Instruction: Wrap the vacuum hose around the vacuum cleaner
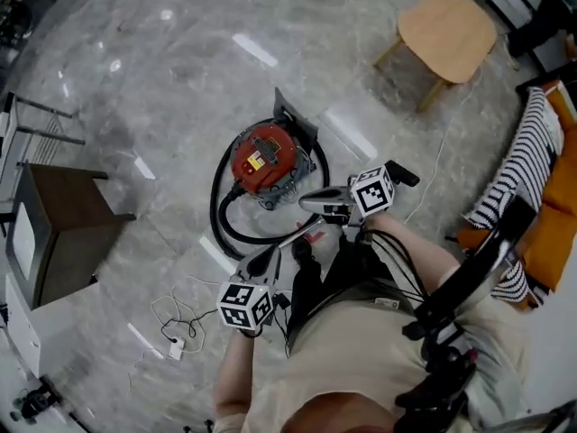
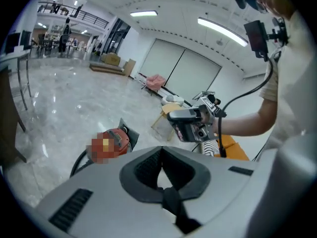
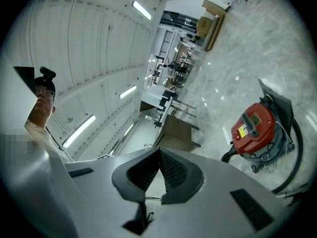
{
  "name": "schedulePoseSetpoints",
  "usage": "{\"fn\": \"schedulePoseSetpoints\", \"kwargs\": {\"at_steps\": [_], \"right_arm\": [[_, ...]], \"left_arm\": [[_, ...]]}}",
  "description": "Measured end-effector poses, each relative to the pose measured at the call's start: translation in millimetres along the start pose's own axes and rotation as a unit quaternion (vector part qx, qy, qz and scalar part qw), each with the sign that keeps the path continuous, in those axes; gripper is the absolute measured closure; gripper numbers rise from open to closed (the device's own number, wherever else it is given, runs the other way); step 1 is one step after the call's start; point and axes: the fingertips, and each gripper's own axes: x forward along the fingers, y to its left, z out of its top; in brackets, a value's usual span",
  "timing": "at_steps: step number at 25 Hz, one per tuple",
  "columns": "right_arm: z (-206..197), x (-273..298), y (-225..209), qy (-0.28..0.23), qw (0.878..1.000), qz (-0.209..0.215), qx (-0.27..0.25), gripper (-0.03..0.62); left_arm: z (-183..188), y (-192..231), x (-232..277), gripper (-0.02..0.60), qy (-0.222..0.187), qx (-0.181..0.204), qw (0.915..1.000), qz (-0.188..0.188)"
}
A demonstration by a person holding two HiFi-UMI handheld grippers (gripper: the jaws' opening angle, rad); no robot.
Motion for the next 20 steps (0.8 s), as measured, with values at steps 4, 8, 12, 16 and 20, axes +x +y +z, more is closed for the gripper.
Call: {"fn": "schedulePoseSetpoints", "kwargs": {"at_steps": [4,8,12,16,20], "right_arm": [[6,8,52,0.023,0.999,0.017,-0.044,0.591],[17,4,97,0.013,0.996,0.034,-0.084,0.591],[18,-7,127,-0.010,0.993,0.045,-0.111,0.591],[12,-19,145,-0.009,0.988,0.027,-0.150,0.591],[8,-25,161,-0.013,0.986,0.027,-0.164,0.591]], "left_arm": [[13,-20,-37,0.577,-0.021,0.027,0.9994,0.010],[43,-34,-57,0.577,-0.076,0.035,0.9956,0.043],[61,-49,-73,0.577,-0.136,-0.004,0.9898,0.043],[64,-59,-80,0.577,-0.142,0.017,0.9891,0.034],[74,-66,-82,0.577,-0.140,0.068,0.9870,0.038]]}}
